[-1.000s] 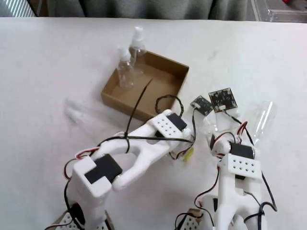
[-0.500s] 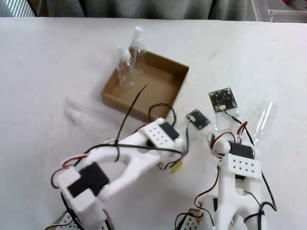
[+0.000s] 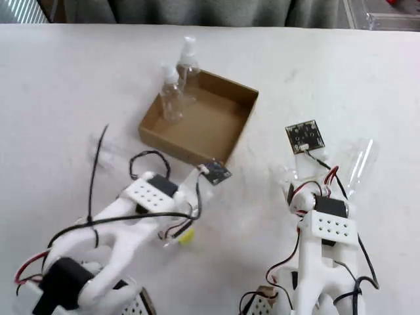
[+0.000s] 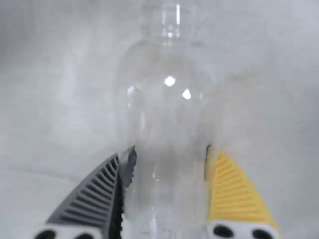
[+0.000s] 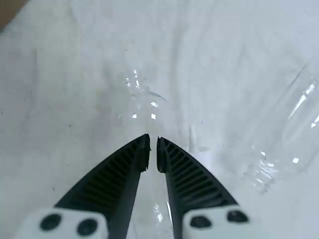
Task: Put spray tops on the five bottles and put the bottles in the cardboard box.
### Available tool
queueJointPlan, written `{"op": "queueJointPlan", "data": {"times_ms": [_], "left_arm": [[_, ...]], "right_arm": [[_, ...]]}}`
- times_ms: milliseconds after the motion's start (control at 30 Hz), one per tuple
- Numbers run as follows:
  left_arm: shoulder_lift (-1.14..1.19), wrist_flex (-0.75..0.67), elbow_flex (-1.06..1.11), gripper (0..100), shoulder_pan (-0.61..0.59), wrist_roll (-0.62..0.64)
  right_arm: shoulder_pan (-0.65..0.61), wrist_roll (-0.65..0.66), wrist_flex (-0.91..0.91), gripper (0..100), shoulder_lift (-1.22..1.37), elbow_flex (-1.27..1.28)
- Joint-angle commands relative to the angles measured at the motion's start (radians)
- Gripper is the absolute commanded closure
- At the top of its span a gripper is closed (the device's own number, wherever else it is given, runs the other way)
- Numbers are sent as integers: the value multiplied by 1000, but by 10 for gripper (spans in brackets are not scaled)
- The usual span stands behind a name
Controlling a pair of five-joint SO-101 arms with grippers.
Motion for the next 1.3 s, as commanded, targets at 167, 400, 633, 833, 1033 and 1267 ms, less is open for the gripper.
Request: {"op": "queueJointPlan", "data": {"times_ms": [167,400,633,833,1033,1267], "left_arm": [[-309,9,107,935,-28,-101],[-357,12,186,878,-33,-180],[-366,5,209,684,-35,-176],[-366,20,164,679,-33,-193],[-366,26,77,679,-33,-222],[-357,86,5,679,-2,-339]], "right_arm": [[-10,0,-2,982,25,28],[-10,0,-2,982,25,28],[-8,0,4,982,25,28],[5,0,4,982,25,28],[2,2,-1,982,25,28],[4,5,-1,982,25,28]]}}
